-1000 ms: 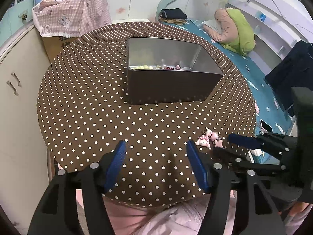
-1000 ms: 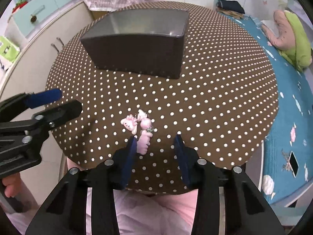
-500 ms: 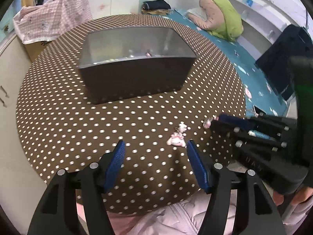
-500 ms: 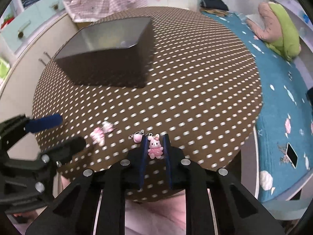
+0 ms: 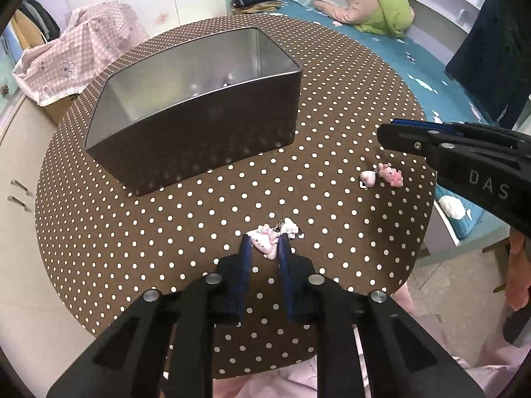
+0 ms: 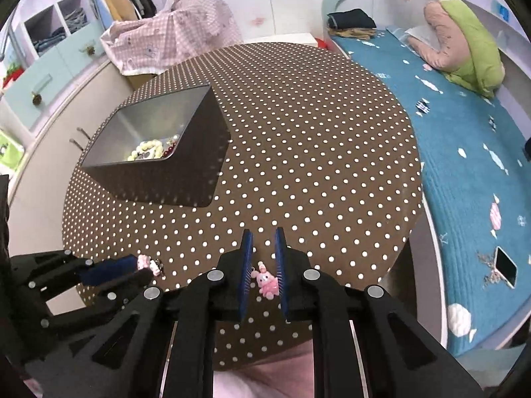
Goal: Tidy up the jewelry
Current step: 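Grasp a pink bunny charm with the right gripper while the left grasps another pink charm, then carry both pink charms into the grey tin and open both grippers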
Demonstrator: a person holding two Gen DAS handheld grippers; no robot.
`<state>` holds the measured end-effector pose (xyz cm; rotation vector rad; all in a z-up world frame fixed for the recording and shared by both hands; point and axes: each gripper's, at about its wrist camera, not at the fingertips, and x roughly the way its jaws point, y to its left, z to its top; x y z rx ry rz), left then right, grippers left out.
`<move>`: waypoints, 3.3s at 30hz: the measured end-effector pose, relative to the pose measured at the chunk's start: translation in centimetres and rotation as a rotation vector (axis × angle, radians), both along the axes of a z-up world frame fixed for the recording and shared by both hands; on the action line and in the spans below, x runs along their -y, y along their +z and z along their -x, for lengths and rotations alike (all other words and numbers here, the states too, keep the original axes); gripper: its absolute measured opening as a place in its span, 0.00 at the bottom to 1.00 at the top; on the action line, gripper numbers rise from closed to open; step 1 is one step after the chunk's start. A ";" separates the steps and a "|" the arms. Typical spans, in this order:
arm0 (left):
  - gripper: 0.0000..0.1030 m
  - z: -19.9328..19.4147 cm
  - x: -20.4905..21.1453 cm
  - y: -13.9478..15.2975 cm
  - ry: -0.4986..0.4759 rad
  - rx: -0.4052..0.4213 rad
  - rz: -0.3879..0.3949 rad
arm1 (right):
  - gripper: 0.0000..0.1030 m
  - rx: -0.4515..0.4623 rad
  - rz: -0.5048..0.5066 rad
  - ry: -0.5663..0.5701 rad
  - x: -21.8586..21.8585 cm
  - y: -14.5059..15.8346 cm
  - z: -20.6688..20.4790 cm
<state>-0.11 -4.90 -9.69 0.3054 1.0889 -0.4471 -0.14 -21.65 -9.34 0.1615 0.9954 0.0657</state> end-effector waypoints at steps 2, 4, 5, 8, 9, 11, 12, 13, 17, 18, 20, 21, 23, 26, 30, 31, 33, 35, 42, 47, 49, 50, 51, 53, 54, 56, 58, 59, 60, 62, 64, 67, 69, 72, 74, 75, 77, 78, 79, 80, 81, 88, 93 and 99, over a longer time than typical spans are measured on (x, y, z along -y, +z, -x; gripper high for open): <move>0.14 -0.2 0.1 0.0 0.020 -0.004 -0.006 | 0.13 -0.005 -0.019 0.006 0.3 -0.3 -0.1; 0.11 -0.5 -0.2 0.2 0.042 0.000 -0.012 | 0.13 -0.008 -0.028 0.001 0.7 -0.5 0.0; 0.06 -0.4 -0.6 0.3 0.046 0.001 -0.009 | 0.13 -0.008 -0.037 -0.004 1.0 -0.5 0.1; 0.00 -0.6 -1.1 1.0 0.057 0.010 0.017 | 0.14 0.005 -0.041 -0.004 1.4 -0.2 0.7; 0.00 -0.8 -1.3 1.2 0.064 0.013 0.019 | 0.14 0.009 -0.030 0.006 1.3 -0.2 0.8; 0.00 -1.2 -1.7 1.1 0.075 0.015 0.018 | 0.16 0.015 -0.025 0.010 1.1 0.0 1.2; 0.00 -1.4 -1.9 1.0 0.079 0.011 0.022 | 0.26 0.005 -0.030 0.008 1.0 -0.1 1.3; 0.00 -1.4 -2.1 1.0 0.082 0.008 0.029 | 0.37 -0.011 -0.033 0.013 0.9 -0.3 1.3; 0.21 -2.0 -2.9 1.0 0.109 -0.002 0.064 | 0.71 0.005 0.033 0.009 0.1 -0.3 1.8; 0.26 -1.8 -3.2 1.0 0.108 0.001 0.068 | 0.71 0.004 0.023 0.016 0.1 -0.4 1.8; 0.37 -1.8 -3.1 1.0 0.092 0.010 0.077 | 0.71 -0.003 0.041 0.029 -0.4 -0.6 1.7; 0.39 -2.0 -2.9 0.9 0.085 0.007 0.080 | 0.71 -0.007 0.069 0.039 -0.9 -0.9 1.6; 0.41 -1.7 -2.8 0.5 0.082 0.001 0.078 | 0.71 -0.025 0.076 0.049 -1.2 -1.4 1.4; 0.41 -2.0 -2.4 -0.3 0.083 -0.005 0.062 | 0.53 -0.038 0.108 0.064 -1.7 -2.3 1.5; 0.38 -2.3 -1.8 -0.5 0.091 0.019 0.053 | 0.24 -0.027 0.145 0.052 -1.7 -2.4 1.7; 0.25 -2.3 -1.5 -0.5 0.089 0.041 0.030 | 0.21 -0.031 0.134 0.046 -1.3 -2.4 1.7; 0.24 -2.0 -1.0 -0.5 0.081 0.054 0.020 | 0.19 -0.034 0.106 0.042 -0.9 -2.5 1.8; 0.24 -2.0 -0.9 -0.5 0.080 0.051 0.024 | 0.17 -0.037 0.118 0.028 -0.6 -2.4 1.7; 0.24 -2.1 -2.1 0.1 0.112 0.059 0.033 | 0.17 -0.026 0.092 0.016 0.2 -1.5 0.9; 0.24 -2.3 -3.1 1.2 0.140 0.072 0.058 | 0.17 0.010 0.064 0.021 0.4 0.2 0.4; 0.24 -2.2 -3.4 2.0 0.142 0.079 0.085 | 0.17 0.028 0.056 0.015 0.2 0.9 0.3; 0.24 -2.2 -3.5 2.3 0.143 0.090 0.085 | 0.17 0.036 0.051 0.014 0.2 1.2 0.3; 0.24 -2.1 -3.7 2.7 0.145 0.104 0.088 | 0.17 0.041 0.046 0.011 0.1 1.5 0.3; 0.24 -2.0 -4.0 3.7 0.145 0.125 0.102 | 0.17 0.063 0.036 0.013 -0.2 2.4 0.1; 0.24 -2.0 -4.1 4.0 0.142 0.135 0.105 | 0.17 0.071 0.034 0.013 -0.3 2.7 0.0; 0.24 -2.0 -4.3 4.8 0.148 0.158 0.112 | 0.17 0.102 0.037 0.015 -0.6 3.8 -0.1; 0.24 -2.1 -4.5 5.9 0.143 0.186 0.128 | 0.17 0.126 0.031 0.021 -0.8 4.7 -0.4; 0.24 -2.3 -4.5 6.3 0.144 0.196 0.131 | 0.17 0.137 0.028 0.022 -0.9 5.2 -0.6; 0.24 -2.5 -4.5 6.8 0.144 0.214 0.134 | 0.17 0.150 0.031 0.023 -1.1 5.7 -0.8; 0.24 -2.9 -4.6 7.5 0.150 0.234 0.136 | 0.17 0.172 0.030 0.026 -1.5 6.6 -1.2; 0.24 -3.5 -4.9 7.9 0.151 0.243 0.144 | 0.17 0.191 0.027 0.031 -2.0 7.4 -1.7; 0.24 -4.5 -5.1 8.3 0.159 0.253 0.152 | 0.17 0.205 0.023 0.045 -2.9 8.1 -2.7; 0.24 -5.2 -5.3 8.5 0.163 0.255 0.159 | 0.17 0.205 0.017 0.052 -3.4 8.4 -3.3; 0.24 -6.4 -5.4 8.6 0.180 0.255 0.162 | 0.17 0.201 0.014 0.068 -4.4 8.5 -4.7; 0.24 -7.2 -5.6 8.5 0.193 0.250 0.163 | 0.17 0.196 0.014 0.081 -5.0 8.4 -5.2; 0.24 -7.4 -5.7 8.4 0.197 0.249 0.163 | 0.17 0.193 0.015 0.087 -5.2 8.3 -5.5; 0.24 -8.0 -5.8 8.3 0.208 0.246 0.162 | 0.17 0.185 0.030 0.113 -6.1 8.1 -6.2; 0.24 -8.4 -5.9 8.2 0.213 0.245 0.159 | 0.17 0.184 0.043 0.117 -6.4 8.1 -6.4; 0.24 -8.8 -5.9 8.1 0.221 0.242 0.156 | 0.17 0.183 0.059 0.124 -6.7 8.0 -6.7; 0.25 -9.0 -6.0 8.0 0.225 0.240 0.156 | 0.18 0.181 0.069 0.133 -7.0 7.9 -6.9; 0.25 -9.3 -6.1 7.9 0.234 0.236 0.157 | 0.19 0.187 0.075 0.135 -7.3 7.9 -7.0; 0.58 -10.2 -6.8 7.4 0.317 0.247 0.112 | 0.71 0.230 0.088 0.067 -6.7 8.4 -6.9; 0.64 -10.3 -7.1 7.3 0.326 0.228 0.125 | 0.72 0.218 0.085 0.052 -6.1 8.4 -6.9; 0.65 -9.3 -6.6 8.0 0.305 0.226 0.144 | 0.73 0.210 0.080 0.030 -5.4 8.4 -6.2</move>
